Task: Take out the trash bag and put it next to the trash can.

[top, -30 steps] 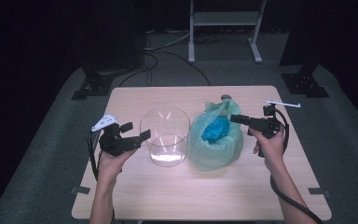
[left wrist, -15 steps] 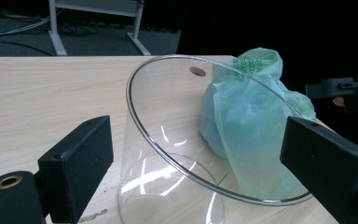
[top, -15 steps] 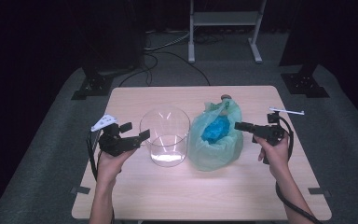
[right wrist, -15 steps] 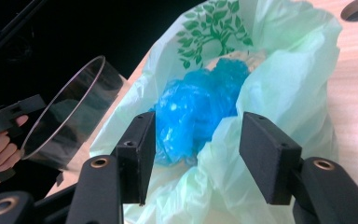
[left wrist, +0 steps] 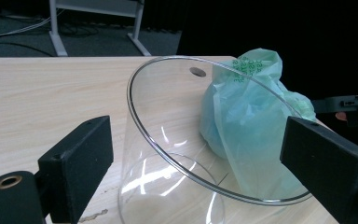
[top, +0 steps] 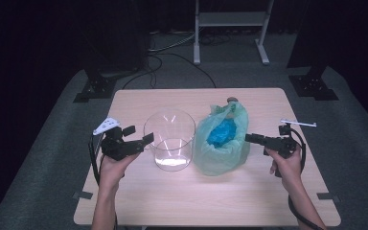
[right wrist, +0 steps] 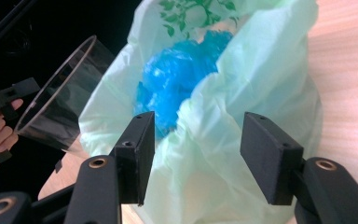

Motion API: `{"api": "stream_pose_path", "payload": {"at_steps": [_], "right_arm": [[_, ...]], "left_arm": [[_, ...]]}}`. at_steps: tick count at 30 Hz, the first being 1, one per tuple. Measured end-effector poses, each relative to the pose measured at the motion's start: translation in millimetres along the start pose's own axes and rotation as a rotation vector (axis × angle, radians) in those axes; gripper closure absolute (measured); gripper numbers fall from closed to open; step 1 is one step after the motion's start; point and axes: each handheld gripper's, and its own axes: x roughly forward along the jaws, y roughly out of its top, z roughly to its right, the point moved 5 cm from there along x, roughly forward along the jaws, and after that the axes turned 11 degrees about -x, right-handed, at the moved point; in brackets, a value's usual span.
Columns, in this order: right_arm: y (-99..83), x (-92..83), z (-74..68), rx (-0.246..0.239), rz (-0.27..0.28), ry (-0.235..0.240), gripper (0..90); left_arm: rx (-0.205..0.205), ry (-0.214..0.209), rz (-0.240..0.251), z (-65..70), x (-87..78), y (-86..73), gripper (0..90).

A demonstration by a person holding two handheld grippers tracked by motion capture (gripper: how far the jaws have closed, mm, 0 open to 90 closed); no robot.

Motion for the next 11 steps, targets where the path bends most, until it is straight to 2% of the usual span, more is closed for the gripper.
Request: {"api": "stream_pose_path", "payload": {"at_steps": [8, 11], "right_arm": [[-17.3, -5.5, 8.1, 0.020, -0.004, -0.009, 42.9], [-23.4, -8.4, 10.9, 0.010, -0.005, -0.025, 41.9]], "left_arm": [[0.003, -0.002, 0.002, 0.6, -0.6, 0.5, 8.4], [0.005, -0.004, 0.003, 0.8, -0.7, 0.7, 8.3]]}}
